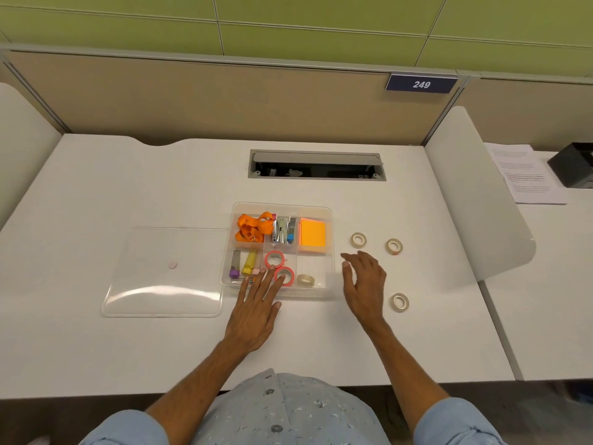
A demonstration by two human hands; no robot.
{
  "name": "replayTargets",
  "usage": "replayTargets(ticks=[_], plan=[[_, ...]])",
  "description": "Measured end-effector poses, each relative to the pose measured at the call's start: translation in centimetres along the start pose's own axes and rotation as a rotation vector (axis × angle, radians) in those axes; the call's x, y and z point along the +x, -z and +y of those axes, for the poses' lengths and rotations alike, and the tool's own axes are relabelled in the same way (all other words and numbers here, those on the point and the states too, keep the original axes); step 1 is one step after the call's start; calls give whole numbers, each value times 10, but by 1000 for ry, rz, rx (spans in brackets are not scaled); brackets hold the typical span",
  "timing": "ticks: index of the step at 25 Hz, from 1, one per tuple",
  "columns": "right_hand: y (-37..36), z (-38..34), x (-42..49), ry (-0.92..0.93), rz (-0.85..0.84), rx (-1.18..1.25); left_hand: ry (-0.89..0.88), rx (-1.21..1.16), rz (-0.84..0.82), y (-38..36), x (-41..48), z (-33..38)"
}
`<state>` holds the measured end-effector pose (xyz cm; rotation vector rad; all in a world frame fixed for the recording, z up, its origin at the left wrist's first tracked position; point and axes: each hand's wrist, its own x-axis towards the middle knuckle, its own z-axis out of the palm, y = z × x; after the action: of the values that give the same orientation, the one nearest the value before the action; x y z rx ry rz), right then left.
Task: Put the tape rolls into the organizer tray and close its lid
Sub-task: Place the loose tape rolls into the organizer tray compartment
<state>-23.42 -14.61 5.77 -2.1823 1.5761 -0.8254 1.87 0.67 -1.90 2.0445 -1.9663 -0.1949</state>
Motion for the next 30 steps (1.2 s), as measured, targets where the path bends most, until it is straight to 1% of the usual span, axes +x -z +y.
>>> replayTargets(ticks=[5, 8, 12, 17, 19, 21, 23, 25, 28, 30], plan=[[14, 44, -13, -318, 140, -47, -4, -3, 3, 1, 0, 1], [18, 65, -34, -498, 119, -124, 3, 4, -13, 0, 0, 1], [20, 83, -54, -573, -5, -162, 6, 13, -27, 0, -1, 1], [18, 83, -55, -594, -31, -102, 4, 18, -40, 1, -1, 2], [17, 77, -52, -564, -21, -71, 2, 18, -36, 1, -1, 1], [14, 65, -46, -495, -20, -9, 0, 16, -36, 2, -1, 2], [10, 51, -38, -372, -39, 82, -2, 14, -41, 2, -1, 1], [6, 35, -29, -211, -62, 154, -8, 15, -44, 2, -1, 1], [1, 9, -16, -28, -116, 156, -12, 17, -43, 1, -1, 0], [-6, -2, -10, 61, -180, 80, -1, 19, -55, 1, -1, 0]])
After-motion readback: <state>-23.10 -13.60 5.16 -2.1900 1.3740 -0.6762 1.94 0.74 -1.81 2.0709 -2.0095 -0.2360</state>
